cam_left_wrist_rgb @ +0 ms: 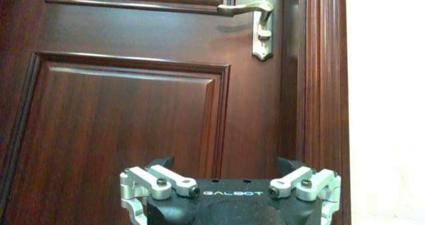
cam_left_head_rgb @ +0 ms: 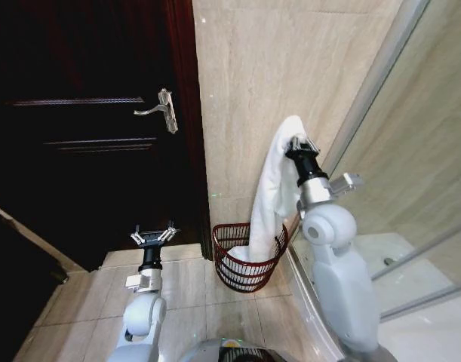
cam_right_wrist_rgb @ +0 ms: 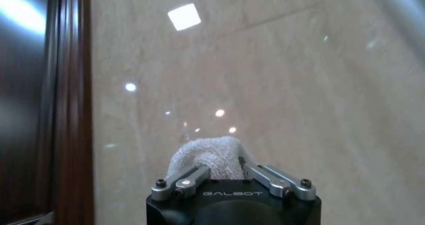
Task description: Discard the used towel into the hamper.
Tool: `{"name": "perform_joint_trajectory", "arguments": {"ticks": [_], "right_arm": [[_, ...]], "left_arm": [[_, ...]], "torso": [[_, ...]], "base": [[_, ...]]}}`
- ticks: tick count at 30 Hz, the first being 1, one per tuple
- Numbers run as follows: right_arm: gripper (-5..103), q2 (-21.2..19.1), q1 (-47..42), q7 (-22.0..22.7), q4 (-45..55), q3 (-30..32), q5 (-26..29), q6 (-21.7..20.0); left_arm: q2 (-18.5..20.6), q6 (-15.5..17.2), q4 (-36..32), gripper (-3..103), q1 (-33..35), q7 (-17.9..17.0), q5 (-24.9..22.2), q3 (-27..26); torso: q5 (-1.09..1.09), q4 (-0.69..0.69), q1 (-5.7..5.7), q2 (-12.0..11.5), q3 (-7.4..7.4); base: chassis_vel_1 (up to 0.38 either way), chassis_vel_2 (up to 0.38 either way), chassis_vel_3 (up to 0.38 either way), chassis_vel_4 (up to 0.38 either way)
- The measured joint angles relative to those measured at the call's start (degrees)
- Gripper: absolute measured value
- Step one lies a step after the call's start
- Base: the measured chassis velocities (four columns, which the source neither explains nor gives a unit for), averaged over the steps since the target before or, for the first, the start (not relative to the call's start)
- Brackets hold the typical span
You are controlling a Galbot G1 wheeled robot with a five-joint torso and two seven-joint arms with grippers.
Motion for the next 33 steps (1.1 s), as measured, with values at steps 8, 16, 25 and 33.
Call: {"name": "perform_joint_trajectory", "arguments": {"ticks": [8, 16, 25, 33], "right_arm": [[4, 1.8, -5.1, -1.6, -4.6, 0.9, -3.0, 2.8], [4, 0.7, -13.5, -3.7, -5.9, 3.8, -3.3, 4.3], [4, 0.6, -18.8, -4.1, -8.8, 4.7, -6.0, 4.9], [4, -0.3, -22.7, -4.5, -9.6, 5.1, -8.3, 2.3]], "left_arm": [[-0.3, 0.3, 0.4, 100, -0.3, -0.2, 0.8, 0.1], [-1.0, 0.3, 2.0, 100, -1.3, -0.3, 2.0, 1.0], [-1.0, 0.5, 1.9, 100, -1.5, -0.4, 2.1, 1.1], [-0.8, 0.7, 1.2, 100, -1.2, -0.4, 1.6, 0.7]], "torso": [[0.01, 0.0, 0.03, 0.1, 0.05], [0.01, -0.02, 0.04, 0.1, 0.07], [0.01, 0.0, 0.06, 0.2, 0.09], [0.01, -0.01, 0.07, 0.2, 0.11]], "base": [[0.0, 0.0, 0.0, 0.0], [0.0, 0.0, 0.0, 0.0], [0.0, 0.0, 0.0, 0.0], [0.0, 0.0, 0.0, 0.0]]}}
